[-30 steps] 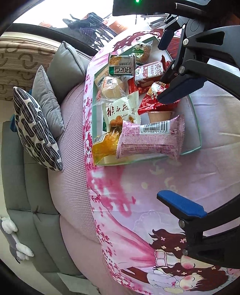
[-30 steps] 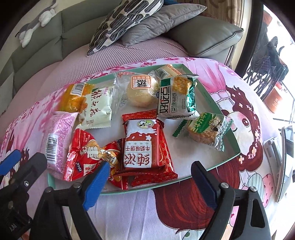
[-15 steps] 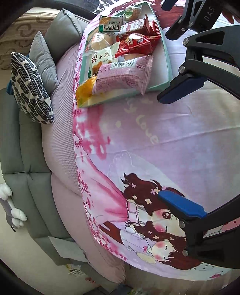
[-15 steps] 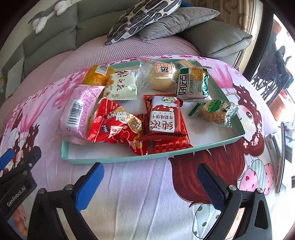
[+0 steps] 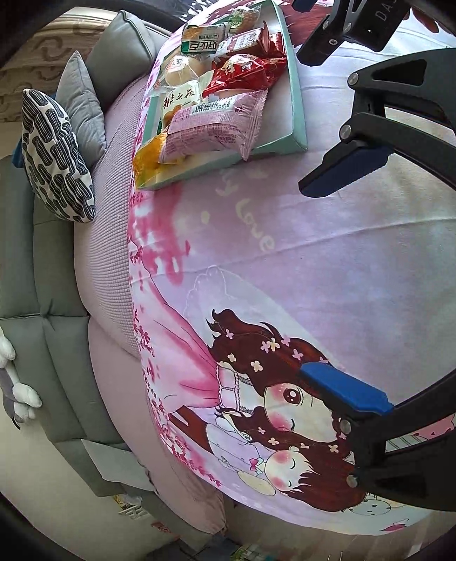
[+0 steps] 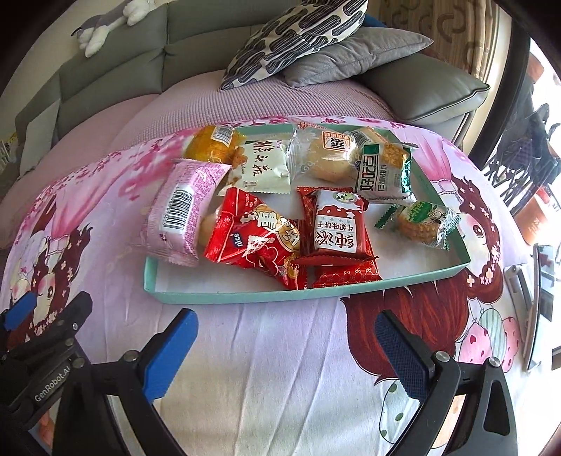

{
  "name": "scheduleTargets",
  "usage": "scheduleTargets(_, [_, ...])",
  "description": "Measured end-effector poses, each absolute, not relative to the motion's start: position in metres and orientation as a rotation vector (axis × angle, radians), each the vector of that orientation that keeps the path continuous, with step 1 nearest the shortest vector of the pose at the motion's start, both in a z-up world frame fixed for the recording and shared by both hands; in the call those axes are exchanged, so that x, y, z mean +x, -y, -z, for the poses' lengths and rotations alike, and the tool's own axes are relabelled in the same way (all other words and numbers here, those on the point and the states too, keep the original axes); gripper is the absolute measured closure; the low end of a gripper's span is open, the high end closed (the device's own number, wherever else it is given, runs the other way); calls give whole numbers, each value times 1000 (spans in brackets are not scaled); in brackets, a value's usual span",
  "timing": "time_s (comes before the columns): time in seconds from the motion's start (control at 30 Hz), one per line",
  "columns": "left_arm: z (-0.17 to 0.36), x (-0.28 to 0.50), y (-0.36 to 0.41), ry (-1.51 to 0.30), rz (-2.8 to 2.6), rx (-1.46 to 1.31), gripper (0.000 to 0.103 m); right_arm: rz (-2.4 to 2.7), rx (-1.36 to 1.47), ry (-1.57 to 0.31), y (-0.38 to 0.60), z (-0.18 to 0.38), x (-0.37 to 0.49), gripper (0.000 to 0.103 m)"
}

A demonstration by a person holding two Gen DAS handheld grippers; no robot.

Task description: Organize snacks

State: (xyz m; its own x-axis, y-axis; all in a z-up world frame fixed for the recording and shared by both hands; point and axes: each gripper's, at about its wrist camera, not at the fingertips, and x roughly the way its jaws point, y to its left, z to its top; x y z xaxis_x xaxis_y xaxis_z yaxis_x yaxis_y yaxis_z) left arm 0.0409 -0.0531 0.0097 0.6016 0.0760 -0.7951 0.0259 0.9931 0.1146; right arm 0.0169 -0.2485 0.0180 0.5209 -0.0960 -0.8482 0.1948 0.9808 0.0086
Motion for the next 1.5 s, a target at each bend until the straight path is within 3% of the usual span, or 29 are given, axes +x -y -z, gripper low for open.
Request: scheduleTargets(1.5, [4, 54, 61, -974, -69, 158, 8, 182, 117, -1006, 252, -14, 22, 1])
